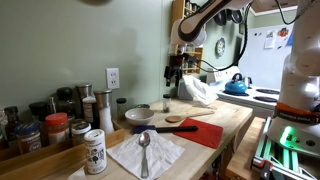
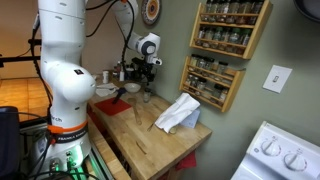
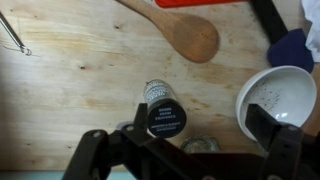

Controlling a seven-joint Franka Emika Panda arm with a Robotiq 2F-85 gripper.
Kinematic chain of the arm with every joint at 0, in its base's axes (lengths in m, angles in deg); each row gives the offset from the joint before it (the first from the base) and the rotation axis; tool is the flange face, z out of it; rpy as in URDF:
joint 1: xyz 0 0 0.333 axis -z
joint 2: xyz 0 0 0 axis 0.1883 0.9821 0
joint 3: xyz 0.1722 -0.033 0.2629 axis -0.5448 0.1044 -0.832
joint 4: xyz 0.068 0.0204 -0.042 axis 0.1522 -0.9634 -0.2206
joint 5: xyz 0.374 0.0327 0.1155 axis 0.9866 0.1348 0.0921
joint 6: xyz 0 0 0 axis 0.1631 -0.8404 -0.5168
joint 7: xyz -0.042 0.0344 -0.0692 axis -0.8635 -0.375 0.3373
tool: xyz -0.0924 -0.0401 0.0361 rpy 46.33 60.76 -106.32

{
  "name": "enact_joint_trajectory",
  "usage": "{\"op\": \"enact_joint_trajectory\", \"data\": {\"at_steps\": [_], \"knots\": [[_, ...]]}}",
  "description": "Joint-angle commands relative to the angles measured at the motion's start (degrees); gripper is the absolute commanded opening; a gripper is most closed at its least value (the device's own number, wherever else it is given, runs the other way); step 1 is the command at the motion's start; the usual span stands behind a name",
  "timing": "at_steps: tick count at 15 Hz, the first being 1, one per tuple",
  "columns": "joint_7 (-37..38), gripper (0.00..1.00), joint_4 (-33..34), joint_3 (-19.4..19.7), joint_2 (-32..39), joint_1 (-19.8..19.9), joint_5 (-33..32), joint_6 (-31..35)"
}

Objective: Pick up one glass jar from the right side of the counter and put it on the bottom shelf

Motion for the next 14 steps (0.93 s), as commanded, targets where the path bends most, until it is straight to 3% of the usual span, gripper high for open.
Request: {"op": "enact_joint_trajectory", "data": {"at_steps": [1,10,14], "knots": [[2.24,1.00,-1.62,0.06,3.78,-1.31,-0.97,7.83],[11.17,1.00,-1.47,2.54,10.05,-2.73,-9.59,14.14],[14.11,1.00,-0.83,3.24,12.07,-3.17,-10.09,18.18]]}}
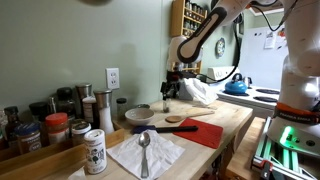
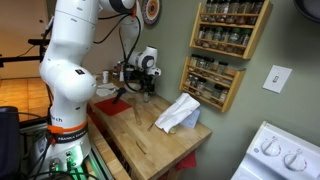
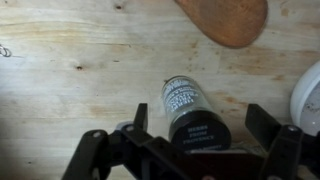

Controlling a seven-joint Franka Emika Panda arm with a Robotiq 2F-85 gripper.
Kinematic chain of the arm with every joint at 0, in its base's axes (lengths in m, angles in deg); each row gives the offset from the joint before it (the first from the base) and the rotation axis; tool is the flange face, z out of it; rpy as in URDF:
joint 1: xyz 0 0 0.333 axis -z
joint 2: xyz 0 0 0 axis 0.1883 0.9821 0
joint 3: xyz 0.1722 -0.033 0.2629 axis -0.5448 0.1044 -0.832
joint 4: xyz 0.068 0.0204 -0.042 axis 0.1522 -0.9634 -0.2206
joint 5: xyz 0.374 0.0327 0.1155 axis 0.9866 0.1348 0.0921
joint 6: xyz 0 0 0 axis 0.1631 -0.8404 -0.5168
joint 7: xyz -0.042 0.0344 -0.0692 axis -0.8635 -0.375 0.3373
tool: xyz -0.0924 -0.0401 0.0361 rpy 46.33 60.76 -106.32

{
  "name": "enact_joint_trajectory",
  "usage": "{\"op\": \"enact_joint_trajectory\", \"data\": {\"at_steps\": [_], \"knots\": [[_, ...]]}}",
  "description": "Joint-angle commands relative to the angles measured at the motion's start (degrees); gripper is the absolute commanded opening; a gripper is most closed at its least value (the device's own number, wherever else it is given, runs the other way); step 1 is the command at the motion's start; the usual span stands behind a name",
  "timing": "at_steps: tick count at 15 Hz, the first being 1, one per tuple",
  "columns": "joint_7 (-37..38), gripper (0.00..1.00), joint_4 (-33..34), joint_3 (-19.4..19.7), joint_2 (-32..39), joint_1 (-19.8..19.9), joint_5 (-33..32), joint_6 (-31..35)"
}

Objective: Pick up one glass jar from the right side of the counter and put it on the bottom shelf

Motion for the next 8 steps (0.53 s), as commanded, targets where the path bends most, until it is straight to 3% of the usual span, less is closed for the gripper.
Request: {"op": "enact_joint_trajectory", "data": {"at_steps": [1,2,3,5,8], "knots": [[3.14,1.00,0.61,1.44,2.26,-1.56,-1.17,3.87],[2.98,0.99,0.77,1.52,2.72,-1.65,-1.04,4.49],[3.02,0.74,0.85,1.72,3.04,-1.83,-1.17,4.82],[3.03,0.70,0.81,2.18,3.26,-2.08,-1.32,4.80],[3.18,0.43,0.34,2.95,2.71,-2.32,-1.68,4.00]]}}
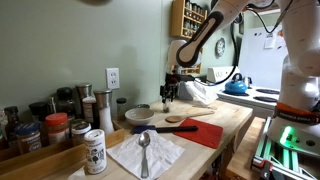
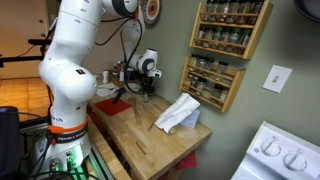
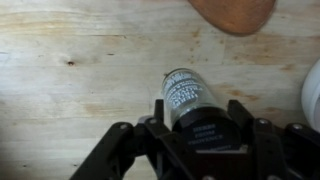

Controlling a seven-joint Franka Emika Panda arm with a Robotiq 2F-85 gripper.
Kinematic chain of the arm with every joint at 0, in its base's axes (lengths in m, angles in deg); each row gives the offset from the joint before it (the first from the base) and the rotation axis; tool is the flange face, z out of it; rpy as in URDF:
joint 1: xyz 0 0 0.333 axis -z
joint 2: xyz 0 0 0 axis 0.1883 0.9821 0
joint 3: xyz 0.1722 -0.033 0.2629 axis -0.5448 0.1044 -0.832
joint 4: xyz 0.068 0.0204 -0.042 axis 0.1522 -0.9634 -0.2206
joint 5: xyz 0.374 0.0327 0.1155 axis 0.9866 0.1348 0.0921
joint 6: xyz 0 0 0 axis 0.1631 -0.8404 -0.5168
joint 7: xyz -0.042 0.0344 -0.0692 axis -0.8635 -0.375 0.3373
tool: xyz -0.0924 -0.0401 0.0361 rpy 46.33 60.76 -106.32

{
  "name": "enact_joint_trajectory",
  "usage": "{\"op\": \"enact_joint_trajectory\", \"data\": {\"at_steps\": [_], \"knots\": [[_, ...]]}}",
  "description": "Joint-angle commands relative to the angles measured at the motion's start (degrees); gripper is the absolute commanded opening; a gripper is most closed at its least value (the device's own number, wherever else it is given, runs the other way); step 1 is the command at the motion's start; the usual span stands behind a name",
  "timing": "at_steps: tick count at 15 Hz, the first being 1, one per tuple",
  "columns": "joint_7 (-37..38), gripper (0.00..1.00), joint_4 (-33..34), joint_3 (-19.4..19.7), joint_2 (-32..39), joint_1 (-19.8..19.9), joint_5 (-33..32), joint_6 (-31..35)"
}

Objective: Pick up one glass jar from the right side of the counter and put it on the bottom shelf

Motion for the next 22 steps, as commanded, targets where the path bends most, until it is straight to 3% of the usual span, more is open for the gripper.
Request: {"op": "enact_joint_trajectory", "data": {"at_steps": [1,3,6,9,15,16,20,21,22], "knots": [[1.81,0.36,-0.51,1.68,-0.30,-1.21,-1.62,0.13],[1.56,0.28,-0.91,1.96,-1.01,-1.04,-1.45,0.08],[0.40,0.28,-2.05,1.94,-3.03,-0.49,-0.71,-0.76],[-0.92,0.28,-6.25,1.98,-9.61,0.68,0.06,-2.79],[0.84,0.28,-12.88,2.84,-28.76,4.64,-4.68,-18.92],[-0.53,0.53,-8.67,1.91,-20.75,4.23,-2.57,-15.01],[-0.66,0.53,-11.55,1.87,-28.15,5.73,-2.98,-18.88],[-0.66,0.28,-11.84,1.85,-28.24,5.72,-2.99,-18.88],[-0.58,0.28,-11.62,2.48,-28.58,6.69,-3.63,-19.28]]}}
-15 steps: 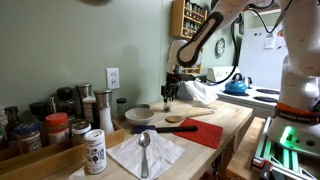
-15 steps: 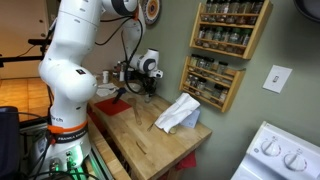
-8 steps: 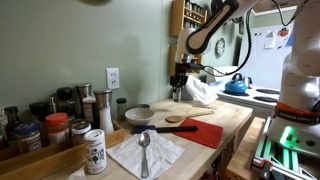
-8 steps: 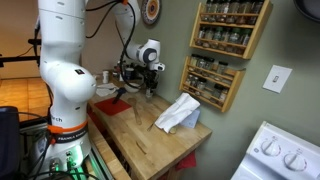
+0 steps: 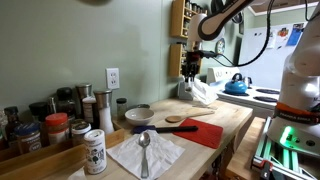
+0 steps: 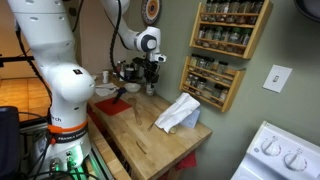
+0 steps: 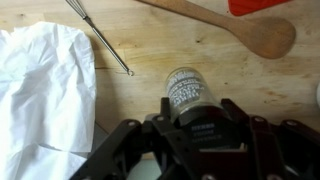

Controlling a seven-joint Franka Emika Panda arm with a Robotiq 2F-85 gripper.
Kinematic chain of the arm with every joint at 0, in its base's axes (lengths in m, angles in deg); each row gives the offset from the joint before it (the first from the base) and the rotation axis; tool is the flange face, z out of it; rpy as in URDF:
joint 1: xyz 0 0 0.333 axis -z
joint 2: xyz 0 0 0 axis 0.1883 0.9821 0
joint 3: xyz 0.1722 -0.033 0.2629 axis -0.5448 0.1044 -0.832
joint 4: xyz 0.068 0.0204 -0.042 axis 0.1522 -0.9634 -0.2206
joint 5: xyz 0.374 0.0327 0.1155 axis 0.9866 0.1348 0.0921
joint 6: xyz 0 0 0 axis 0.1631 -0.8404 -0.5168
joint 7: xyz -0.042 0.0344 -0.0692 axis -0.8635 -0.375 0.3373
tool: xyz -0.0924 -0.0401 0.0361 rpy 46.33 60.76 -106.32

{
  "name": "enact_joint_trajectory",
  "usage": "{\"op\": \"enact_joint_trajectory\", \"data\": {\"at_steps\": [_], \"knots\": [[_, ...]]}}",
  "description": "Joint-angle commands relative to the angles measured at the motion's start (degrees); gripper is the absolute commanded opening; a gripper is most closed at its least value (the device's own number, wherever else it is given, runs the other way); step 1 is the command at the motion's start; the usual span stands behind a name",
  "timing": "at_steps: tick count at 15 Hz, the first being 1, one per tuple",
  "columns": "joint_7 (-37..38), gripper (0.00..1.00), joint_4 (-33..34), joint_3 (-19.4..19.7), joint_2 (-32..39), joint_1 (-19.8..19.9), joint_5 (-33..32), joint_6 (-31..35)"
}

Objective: Pick up one glass jar from the right side of the counter and put it on the bottom shelf

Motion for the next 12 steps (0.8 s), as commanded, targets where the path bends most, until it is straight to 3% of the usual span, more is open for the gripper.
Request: {"op": "enact_joint_trajectory", "data": {"at_steps": [1,5,11,12], "knots": [[-0.35,0.28,0.21,0.24,-1.39,3.10,-1.01,-0.85],[0.75,0.28,0.24,3.67,-6.65,10.58,-5.81,-2.36],[0.80,0.28,7.95,8.45,-8.69,20.27,-9.79,-2.15],[-0.24,0.53,5.77,7.94,-8.45,18.82,-8.13,-1.32]]}}
